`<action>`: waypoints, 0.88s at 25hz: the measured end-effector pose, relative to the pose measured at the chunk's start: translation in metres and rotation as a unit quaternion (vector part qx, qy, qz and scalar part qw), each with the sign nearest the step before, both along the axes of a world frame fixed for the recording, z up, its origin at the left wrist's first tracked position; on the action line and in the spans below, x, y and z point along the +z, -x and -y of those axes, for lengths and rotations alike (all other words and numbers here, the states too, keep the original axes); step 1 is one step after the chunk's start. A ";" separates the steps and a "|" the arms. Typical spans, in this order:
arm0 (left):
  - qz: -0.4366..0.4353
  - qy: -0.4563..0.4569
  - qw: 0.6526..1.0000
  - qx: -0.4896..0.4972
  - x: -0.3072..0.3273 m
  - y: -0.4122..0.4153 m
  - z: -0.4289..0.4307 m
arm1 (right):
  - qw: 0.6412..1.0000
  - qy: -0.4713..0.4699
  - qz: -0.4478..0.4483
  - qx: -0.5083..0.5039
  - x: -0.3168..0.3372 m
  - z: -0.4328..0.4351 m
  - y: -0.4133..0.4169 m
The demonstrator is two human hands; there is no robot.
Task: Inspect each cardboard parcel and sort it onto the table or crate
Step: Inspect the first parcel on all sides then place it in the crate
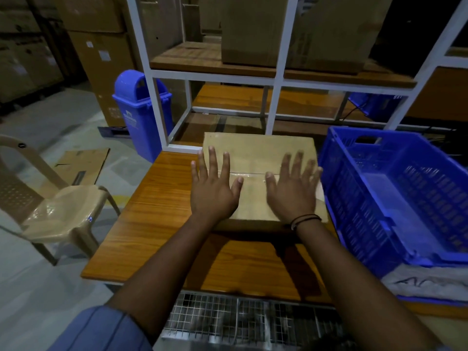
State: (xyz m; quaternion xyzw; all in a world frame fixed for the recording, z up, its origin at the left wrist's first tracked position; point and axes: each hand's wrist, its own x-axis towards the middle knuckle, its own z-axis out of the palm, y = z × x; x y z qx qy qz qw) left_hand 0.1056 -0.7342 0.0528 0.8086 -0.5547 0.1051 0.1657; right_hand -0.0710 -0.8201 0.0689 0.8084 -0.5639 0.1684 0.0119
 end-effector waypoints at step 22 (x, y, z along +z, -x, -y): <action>-0.049 -0.040 0.998 -0.003 0.005 -0.013 0.020 | 0.990 -0.063 -0.082 0.101 -0.003 0.011 -0.007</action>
